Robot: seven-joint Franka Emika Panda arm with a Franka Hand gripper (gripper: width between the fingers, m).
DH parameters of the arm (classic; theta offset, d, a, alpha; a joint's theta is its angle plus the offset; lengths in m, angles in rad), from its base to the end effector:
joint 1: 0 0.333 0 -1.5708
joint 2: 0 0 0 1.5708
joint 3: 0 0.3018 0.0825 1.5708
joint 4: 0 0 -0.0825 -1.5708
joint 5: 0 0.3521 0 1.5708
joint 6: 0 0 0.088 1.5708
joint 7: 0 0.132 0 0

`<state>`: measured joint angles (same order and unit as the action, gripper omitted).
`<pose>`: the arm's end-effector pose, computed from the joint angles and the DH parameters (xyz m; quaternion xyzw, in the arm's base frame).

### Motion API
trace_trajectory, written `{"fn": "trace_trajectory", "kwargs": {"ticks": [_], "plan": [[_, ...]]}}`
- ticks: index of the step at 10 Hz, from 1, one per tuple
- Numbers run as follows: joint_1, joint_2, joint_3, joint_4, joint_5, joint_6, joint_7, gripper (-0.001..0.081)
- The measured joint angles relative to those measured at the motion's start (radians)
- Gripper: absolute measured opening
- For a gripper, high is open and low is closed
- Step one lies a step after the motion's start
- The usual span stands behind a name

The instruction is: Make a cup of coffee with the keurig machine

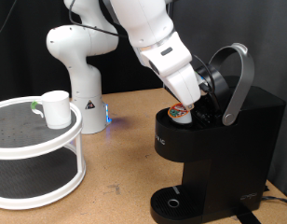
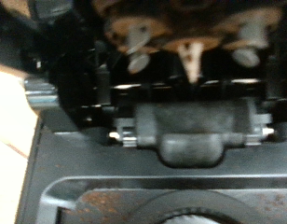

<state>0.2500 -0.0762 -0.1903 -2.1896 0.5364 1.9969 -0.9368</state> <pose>0.4782 0.0708 0.3977 -0.9028 -0.3513 -0.0502 0.2430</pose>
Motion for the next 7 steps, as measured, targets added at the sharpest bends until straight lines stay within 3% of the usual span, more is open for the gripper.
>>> {"fn": "trace_trajectory", "kwargs": {"ticks": [6,7], "plan": [[0.004,0.002,0.017,-0.035,0.036,0.002,0.006,0.0801],[0.004,0.000,0.020,-0.044,0.056,0.042,0.000,0.0801]]}}
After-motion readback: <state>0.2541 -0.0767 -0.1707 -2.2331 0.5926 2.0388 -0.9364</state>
